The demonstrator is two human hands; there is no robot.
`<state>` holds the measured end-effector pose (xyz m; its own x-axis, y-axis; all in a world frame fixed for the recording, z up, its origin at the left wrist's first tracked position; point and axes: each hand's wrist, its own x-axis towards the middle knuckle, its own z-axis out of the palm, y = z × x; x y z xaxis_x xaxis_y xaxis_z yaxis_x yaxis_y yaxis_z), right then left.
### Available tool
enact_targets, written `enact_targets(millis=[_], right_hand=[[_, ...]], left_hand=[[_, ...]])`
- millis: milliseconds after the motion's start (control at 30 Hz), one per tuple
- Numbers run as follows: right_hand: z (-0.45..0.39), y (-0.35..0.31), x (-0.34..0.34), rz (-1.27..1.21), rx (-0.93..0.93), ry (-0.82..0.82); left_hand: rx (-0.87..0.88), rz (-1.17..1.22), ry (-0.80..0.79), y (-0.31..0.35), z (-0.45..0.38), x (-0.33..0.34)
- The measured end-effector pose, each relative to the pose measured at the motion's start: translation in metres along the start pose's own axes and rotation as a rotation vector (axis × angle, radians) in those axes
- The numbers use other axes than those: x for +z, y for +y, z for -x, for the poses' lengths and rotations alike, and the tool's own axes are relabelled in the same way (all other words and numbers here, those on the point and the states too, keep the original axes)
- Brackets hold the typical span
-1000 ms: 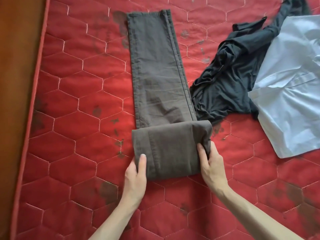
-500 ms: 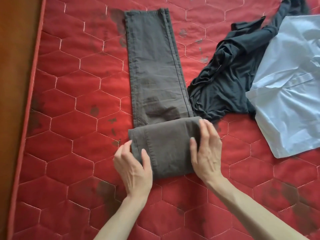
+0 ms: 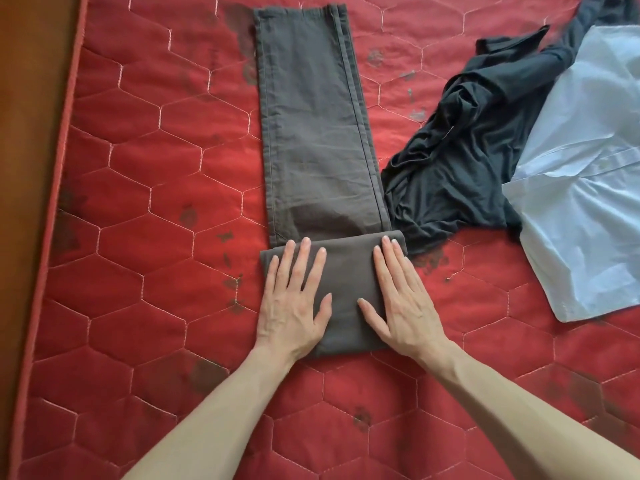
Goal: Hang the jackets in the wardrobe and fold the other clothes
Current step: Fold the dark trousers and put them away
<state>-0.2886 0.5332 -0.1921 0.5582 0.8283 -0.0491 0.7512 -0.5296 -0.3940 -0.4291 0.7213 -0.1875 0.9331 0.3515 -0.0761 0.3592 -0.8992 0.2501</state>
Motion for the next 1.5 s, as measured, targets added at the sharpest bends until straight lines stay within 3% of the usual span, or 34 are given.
enact_targets(millis=[300,467,667,867,1033,1133,1267,1500], right_hand=[[0.010,0.002,-0.012,0.127,-0.113,-0.087],[0.018,0.007,-0.027,0.161,-0.216,-0.216],[0.019,0.005,-0.042,0.242,-0.252,-0.331],[0.020,-0.007,-0.062,0.348,-0.235,-0.483],[0.043,-0.026,-0.088,0.232,-0.230,-0.365],[0.059,-0.032,-0.103,0.106,-0.200,-0.276],[0.079,-0.040,-0.122,-0.069,-0.153,-0.191],[0.086,-0.041,-0.139,-0.273,0.105,-0.128]], left_hand=[[0.362,-0.117,-0.221,-0.010,0.028,-0.013],[0.359,-0.181,-0.295,-0.001,0.040,-0.024],[0.282,-0.251,-0.315,0.021,0.041,-0.034],[0.179,-0.106,-0.438,0.027,0.044,-0.056],[0.193,-0.003,-0.631,0.018,0.044,-0.096],[0.084,0.212,-0.688,0.022,0.045,-0.124],[-0.053,0.418,-0.694,0.021,0.045,-0.156],[-0.362,0.803,-0.610,-0.002,0.052,-0.168]])
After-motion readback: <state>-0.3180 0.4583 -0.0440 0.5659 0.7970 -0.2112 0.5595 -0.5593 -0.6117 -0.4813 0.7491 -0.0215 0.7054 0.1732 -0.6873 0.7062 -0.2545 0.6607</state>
